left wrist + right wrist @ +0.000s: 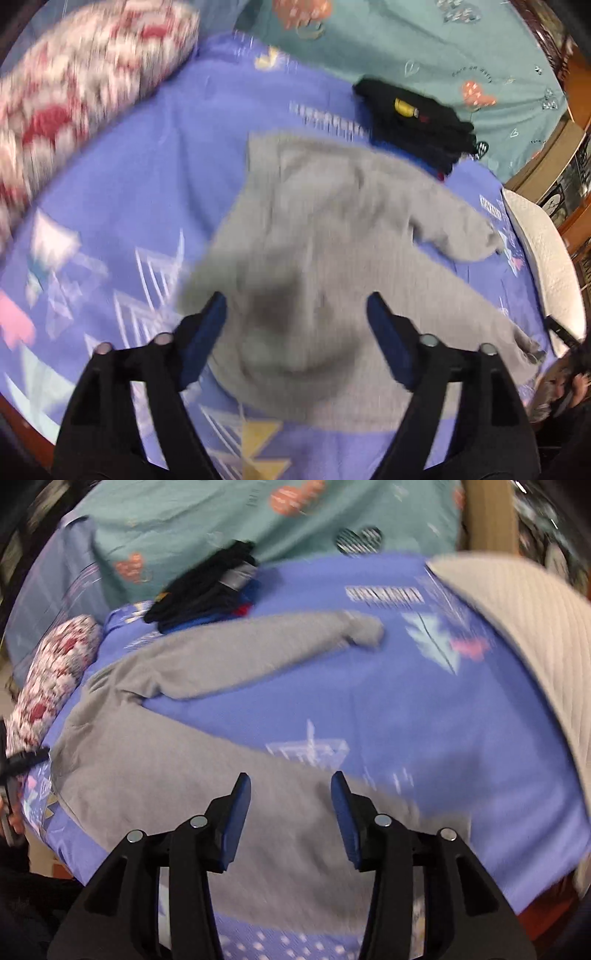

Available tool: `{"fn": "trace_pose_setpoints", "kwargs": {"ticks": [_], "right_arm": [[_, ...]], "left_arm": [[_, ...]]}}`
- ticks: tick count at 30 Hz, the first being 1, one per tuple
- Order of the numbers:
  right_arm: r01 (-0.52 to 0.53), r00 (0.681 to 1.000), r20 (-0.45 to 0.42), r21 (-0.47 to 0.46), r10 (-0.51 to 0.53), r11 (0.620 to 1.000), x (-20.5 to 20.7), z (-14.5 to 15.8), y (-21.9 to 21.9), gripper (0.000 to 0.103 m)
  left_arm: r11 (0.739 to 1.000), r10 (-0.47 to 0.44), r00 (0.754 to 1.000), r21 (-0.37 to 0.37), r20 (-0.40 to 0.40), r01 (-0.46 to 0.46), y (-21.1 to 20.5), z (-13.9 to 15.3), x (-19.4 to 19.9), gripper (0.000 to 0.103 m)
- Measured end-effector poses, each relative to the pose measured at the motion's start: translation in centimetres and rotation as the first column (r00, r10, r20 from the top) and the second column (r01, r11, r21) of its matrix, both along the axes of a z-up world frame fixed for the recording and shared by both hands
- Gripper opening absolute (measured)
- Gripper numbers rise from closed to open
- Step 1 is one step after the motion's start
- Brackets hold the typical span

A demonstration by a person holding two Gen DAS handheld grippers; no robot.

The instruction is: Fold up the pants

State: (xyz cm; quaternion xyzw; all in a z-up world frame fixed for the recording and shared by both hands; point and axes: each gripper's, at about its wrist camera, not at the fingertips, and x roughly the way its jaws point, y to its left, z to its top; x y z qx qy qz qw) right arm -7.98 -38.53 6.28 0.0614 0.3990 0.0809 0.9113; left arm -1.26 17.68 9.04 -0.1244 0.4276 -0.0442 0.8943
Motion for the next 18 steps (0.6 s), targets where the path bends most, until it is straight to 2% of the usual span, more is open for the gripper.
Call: {"fn": "trace_pose_setpoints", "kwargs": {"ticks": [2, 4, 6, 10, 12, 15, 18], "right_arm": [[-0.043, 0.999, 0.026, -0.046, 0.044, 0.998, 2.3, 1.9, 1.5, 0.05], [-0.082, 0.996, 0.041, -0.06, 0.084, 0.995, 4.6, 3.3, 2.8, 0.05], [-0.118, 0.992, 0.045, -0.064, 0.121, 0.991, 6.7, 4.2, 4.6, 0.05], [-0.182, 0.983, 0.024, -0.075, 0.184, 0.98, 10.0, 4.0, 7.7, 0.05], [-0.205, 0.979, 0.0, -0.08, 0.205, 0.976, 11.5, 3.3, 8.7, 0.05], [-0.227, 0.974, -0.033, -0.08, 0.225, 0.971, 13.7, 2.0, 9.8, 0.05], [-0.252, 0.967, -0.053, -0.085, 0.248, 0.964, 16.2, 1.5, 10.6, 0.05]], "left_arm": [[0.997, 0.0, 0.999, 0.077, 0.036, -0.003, 0.5, 1.9, 2.7, 0.087], [0.989, -0.026, 0.999, 0.146, 0.022, 0.023, 0.8, 2.4, 6.6, 0.088], [0.976, -0.059, 0.998, 0.209, -0.017, 0.061, 0.3, 1.6, 11.0, 0.088], [0.931, -0.128, 0.99, 0.335, -0.067, 0.143, 0.0, -0.7, 18.6, 0.088], [0.919, -0.173, 0.98, 0.341, -0.1, 0.197, -0.2, -1.8, 21.6, 0.088], [0.903, -0.255, 0.952, 0.312, -0.168, 0.296, -1.4, -4.0, 24.9, 0.088], [0.873, -0.316, 0.922, 0.312, -0.223, 0.375, -3.2, -6.1, 25.6, 0.085]]}}
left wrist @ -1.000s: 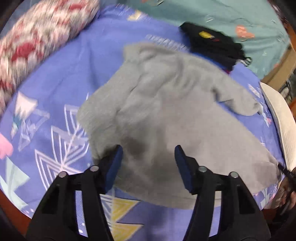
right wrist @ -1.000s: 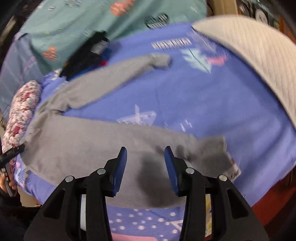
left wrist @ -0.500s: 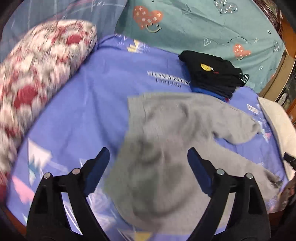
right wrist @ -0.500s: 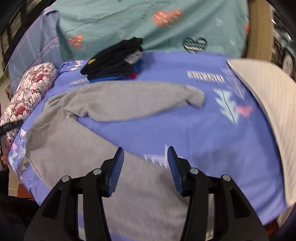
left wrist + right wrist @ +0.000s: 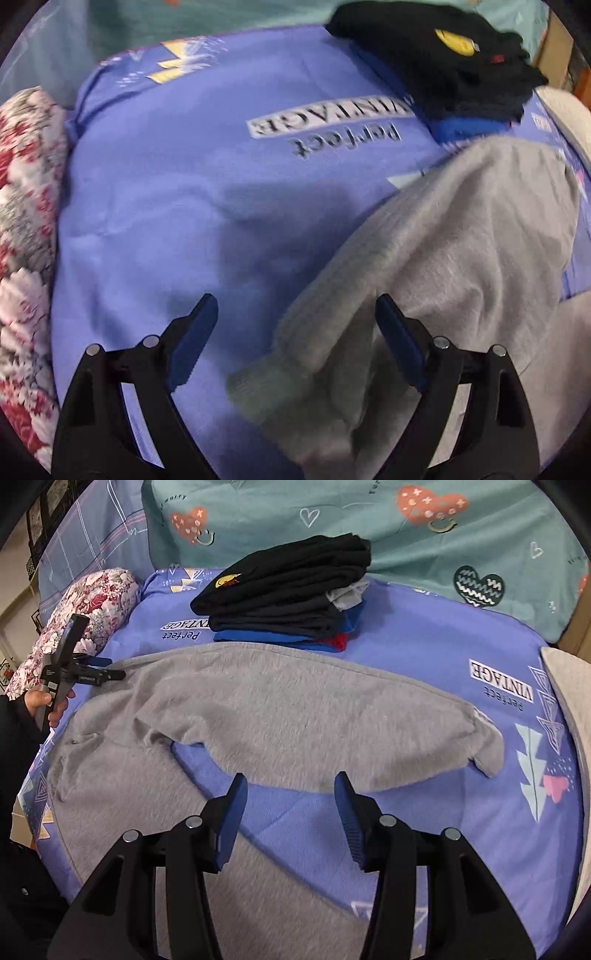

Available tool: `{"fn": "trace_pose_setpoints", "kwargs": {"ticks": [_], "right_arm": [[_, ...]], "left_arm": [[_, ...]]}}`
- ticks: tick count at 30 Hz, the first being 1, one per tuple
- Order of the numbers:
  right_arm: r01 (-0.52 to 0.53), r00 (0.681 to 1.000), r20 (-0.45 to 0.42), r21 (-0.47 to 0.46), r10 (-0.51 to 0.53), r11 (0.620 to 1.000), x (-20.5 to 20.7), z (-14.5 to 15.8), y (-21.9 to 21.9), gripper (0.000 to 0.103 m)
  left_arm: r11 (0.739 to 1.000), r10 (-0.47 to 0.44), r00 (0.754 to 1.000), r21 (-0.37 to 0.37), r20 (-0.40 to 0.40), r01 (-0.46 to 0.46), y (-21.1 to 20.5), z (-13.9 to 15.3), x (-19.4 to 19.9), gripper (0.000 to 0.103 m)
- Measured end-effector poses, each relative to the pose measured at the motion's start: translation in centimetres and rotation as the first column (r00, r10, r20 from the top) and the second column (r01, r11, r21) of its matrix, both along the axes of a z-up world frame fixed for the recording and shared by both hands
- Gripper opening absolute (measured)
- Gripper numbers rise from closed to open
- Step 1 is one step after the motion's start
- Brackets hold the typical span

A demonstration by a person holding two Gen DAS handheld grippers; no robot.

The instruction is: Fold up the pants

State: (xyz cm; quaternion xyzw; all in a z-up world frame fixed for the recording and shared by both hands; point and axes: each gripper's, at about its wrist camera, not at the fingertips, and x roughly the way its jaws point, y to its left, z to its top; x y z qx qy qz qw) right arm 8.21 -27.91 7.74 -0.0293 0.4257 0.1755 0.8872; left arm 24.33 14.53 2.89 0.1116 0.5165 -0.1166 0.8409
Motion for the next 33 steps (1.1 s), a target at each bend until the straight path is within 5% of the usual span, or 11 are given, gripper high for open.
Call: {"fn": "trace_pose_setpoints", "kwargs": {"ticks": [2, 4, 10, 13, 16, 20, 24, 25, 26, 27, 33], "right_arm": [[-0.016, 1.0, -0.001, -0.003, 0.016, 1.0, 1.8, 0.1, 0.6, 0.05], [-0.037, 0.999, 0.0, -0.002, 0.037, 0.999, 3.7, 0.2, 1.1, 0.05], [-0.171, 0.984, 0.036, -0.085, 0.174, 0.982, 8.6, 0.2, 4.4, 0.05], [-0.232, 0.965, 0.076, -0.206, 0.252, 0.951, 10.1, -0.4, 6.2, 0.063], [-0.283, 0.937, 0.106, -0.331, 0.333, 0.9, 11.4, -1.0, 7.5, 0.071], [-0.393, 0.896, 0.046, -0.378, 0.441, 0.838, 13.9, -2.2, 9.0, 0.071], [-0.409, 0.893, -0.022, -0.453, 0.449, 0.792, 17.1, -4.9, 10.6, 0.07], [-0.405, 0.899, -0.045, -0.46, 0.435, 0.79, 17.6, -5.5, 10.7, 0.064], [-0.403, 0.904, -0.064, -0.462, 0.423, 0.79, 17.8, -5.8, 10.8, 0.03], [-0.411, 0.904, -0.086, -0.443, 0.418, 0.797, 17.7, -5.7, 10.6, 0.018], [-0.342, 0.923, 0.052, -0.342, 0.381, 0.875, 10.5, 1.7, 6.9, 0.012]], "left_arm": [[0.999, -0.045, 0.999, -0.01, -0.019, 0.045, -0.8, -0.7, -0.2, 0.041], [0.998, -0.054, 0.998, -0.045, -0.007, 0.054, -1.0, 0.2, -1.0, 0.017], [0.986, -0.12, 0.974, -0.092, 0.191, 0.139, -1.9, 8.0, -7.3, 0.016], [0.978, -0.174, 0.957, -0.075, 0.233, 0.196, -3.3, 10.2, -10.3, 0.016], [0.974, -0.196, 0.953, -0.065, 0.231, 0.216, -4.5, 10.5, -11.8, 0.016], [0.973, -0.19, 0.955, -0.085, 0.226, 0.214, -4.6, 10.5, -13.4, 0.016], [0.976, -0.144, 0.965, -0.126, 0.221, 0.175, -3.4, 10.2, -13.4, 0.016], [0.979, -0.126, 0.968, -0.127, 0.218, 0.156, -3.2, 10.1, -13.4, 0.016], [0.98, -0.12, 0.97, -0.129, 0.213, 0.15, -3.0, 10.0, -13.4, 0.016], [0.983, -0.111, 0.97, -0.121, 0.215, 0.139, -2.9, 10.0, -13.4, 0.016], [0.984, -0.042, 0.965, -0.157, 0.259, 0.085, -1.1, 11.8, -14.9, 0.015]]}}
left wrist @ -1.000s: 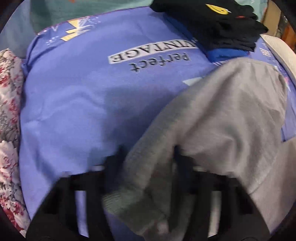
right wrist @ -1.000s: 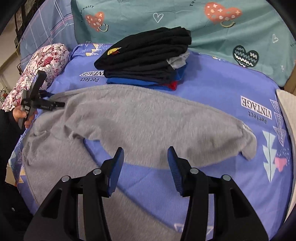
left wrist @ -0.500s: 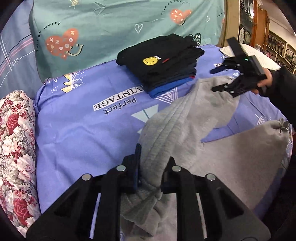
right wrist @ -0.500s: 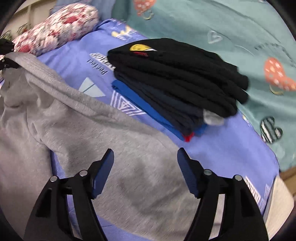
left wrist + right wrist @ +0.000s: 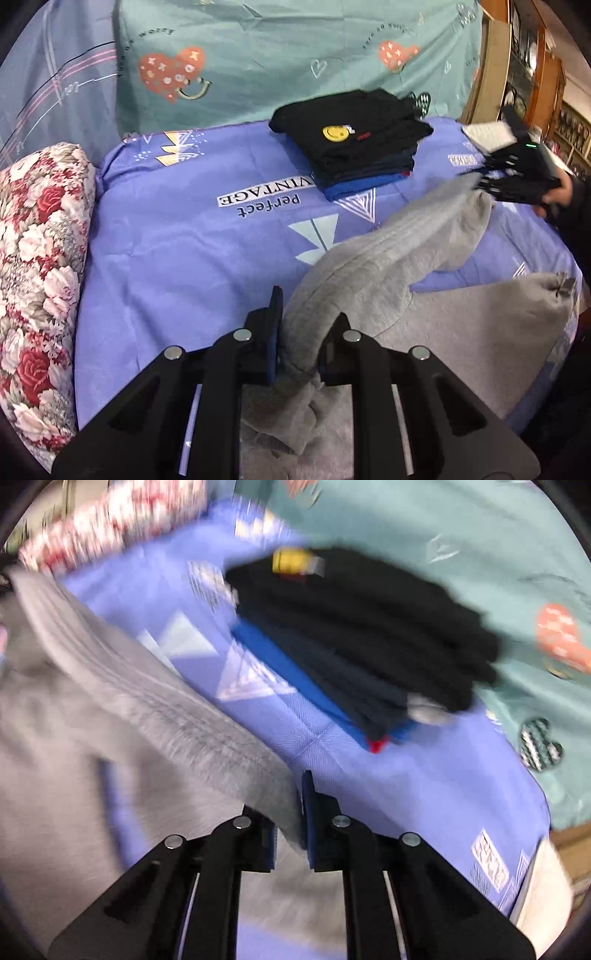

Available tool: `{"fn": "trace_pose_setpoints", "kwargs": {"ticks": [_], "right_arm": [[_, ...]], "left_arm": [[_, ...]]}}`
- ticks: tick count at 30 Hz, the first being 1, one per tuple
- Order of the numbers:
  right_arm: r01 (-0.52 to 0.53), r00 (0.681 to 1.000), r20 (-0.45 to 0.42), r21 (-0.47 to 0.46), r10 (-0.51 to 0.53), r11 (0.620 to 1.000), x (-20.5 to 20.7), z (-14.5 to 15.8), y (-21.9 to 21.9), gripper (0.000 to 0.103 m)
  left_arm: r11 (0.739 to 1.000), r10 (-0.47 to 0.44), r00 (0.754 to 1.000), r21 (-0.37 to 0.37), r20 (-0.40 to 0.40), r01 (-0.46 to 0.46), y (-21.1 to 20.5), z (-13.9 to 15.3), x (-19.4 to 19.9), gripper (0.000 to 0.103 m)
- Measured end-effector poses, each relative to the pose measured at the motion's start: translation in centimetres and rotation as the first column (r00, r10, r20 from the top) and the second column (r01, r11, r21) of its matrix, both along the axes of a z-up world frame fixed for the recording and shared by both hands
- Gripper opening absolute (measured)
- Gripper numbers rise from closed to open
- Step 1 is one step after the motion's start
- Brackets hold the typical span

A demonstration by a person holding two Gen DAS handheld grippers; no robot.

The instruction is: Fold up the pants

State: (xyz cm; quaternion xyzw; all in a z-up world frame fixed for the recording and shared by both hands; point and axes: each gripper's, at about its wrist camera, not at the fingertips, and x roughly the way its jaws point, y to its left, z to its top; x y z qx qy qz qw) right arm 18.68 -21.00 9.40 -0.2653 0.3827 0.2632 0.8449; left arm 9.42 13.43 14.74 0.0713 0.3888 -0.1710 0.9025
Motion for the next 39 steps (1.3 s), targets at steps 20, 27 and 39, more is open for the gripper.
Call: {"fn": "trace_pose_setpoints", "kwargs": {"ticks": [20, 27, 39], "right_arm": [[0.091, 0.989, -0.147, 0.417, -0.032, 0.904, -26.6, -6.9, -3.1, 0.011], [0.088, 0.988, -0.154, 0.475, -0.016, 0.876, -26.5, -7.4, -3.6, 0.012], [0.086, 0.988, -0.153, 0.501, -0.01, 0.861, -26.8, -8.1, -3.8, 0.012]], "left_arm": [[0.929, 0.08, 0.974, -0.338, -0.21, -0.149, 7.3, -6.2, -16.9, 0.078], [0.854, 0.066, 0.915, -0.452, -0.398, -0.258, 6.5, -10.1, -17.6, 0.081], [0.583, 0.136, 0.848, -0.65, -0.513, -0.487, 7.7, -13.5, -12.2, 0.071]]}}
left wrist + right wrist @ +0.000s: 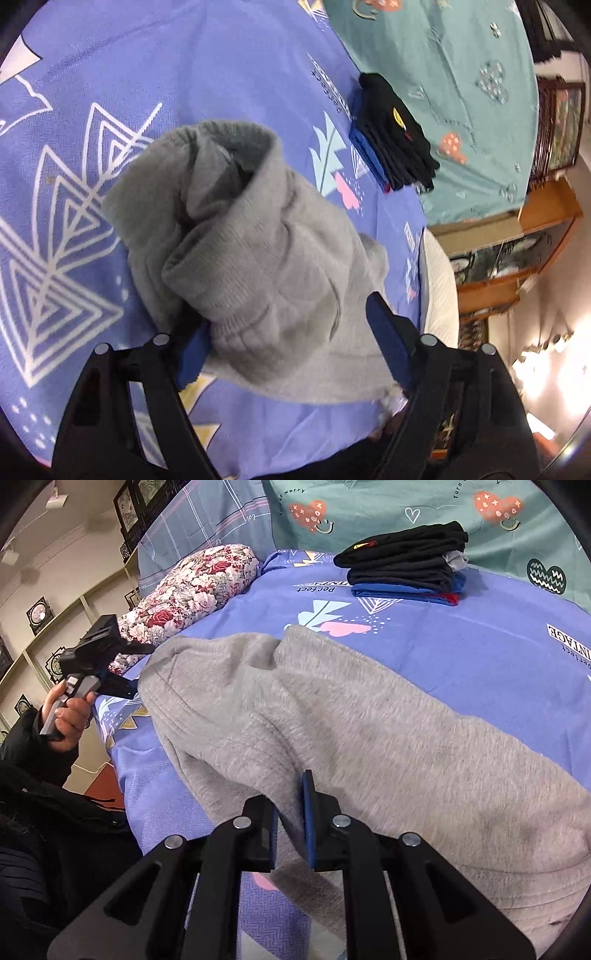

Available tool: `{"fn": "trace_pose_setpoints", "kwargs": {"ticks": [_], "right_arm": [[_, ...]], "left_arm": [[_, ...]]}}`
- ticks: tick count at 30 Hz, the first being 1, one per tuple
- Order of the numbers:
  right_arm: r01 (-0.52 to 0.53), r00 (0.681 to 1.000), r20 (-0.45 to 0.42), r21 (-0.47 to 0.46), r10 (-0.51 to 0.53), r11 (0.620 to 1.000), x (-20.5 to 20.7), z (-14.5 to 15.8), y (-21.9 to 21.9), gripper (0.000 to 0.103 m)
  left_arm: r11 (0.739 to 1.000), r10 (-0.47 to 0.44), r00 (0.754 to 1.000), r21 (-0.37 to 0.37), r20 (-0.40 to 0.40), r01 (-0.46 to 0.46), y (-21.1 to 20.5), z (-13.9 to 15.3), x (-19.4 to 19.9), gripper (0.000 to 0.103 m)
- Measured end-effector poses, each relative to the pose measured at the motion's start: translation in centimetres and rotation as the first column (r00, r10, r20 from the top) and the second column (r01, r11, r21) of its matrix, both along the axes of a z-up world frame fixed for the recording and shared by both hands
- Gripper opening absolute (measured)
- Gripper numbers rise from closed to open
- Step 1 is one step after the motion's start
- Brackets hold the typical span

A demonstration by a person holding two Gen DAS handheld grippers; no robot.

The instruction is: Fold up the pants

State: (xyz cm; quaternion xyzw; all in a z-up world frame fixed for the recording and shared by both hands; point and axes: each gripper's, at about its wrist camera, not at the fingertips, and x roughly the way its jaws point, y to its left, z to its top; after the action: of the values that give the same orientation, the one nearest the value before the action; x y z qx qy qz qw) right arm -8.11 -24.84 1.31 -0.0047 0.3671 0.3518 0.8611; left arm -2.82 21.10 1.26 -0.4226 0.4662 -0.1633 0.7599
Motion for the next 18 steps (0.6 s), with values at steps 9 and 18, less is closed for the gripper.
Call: {"fn": "trace_pose_setpoints", "kwargs": {"ticks": [9, 18], "right_arm": [[-0.045, 0.998, 0.033, 0.027, 0.044, 0.999, 0.2, 1.9, 1.4, 0.012], [-0.11, 0.993, -0.049, -0.027, 0.108, 0.994, 0.3, -0.8, 2.7, 0.015]], "left_arm": [[0.987, 0.025, 0.974, 0.152, 0.224, -0.06, 0.9, 9.7, 3.1, 0.021], [0.994, 0.051, 0.997, 0.089, 0.054, -0.056, 2.1, 0.7, 0.6, 0.027]]}}
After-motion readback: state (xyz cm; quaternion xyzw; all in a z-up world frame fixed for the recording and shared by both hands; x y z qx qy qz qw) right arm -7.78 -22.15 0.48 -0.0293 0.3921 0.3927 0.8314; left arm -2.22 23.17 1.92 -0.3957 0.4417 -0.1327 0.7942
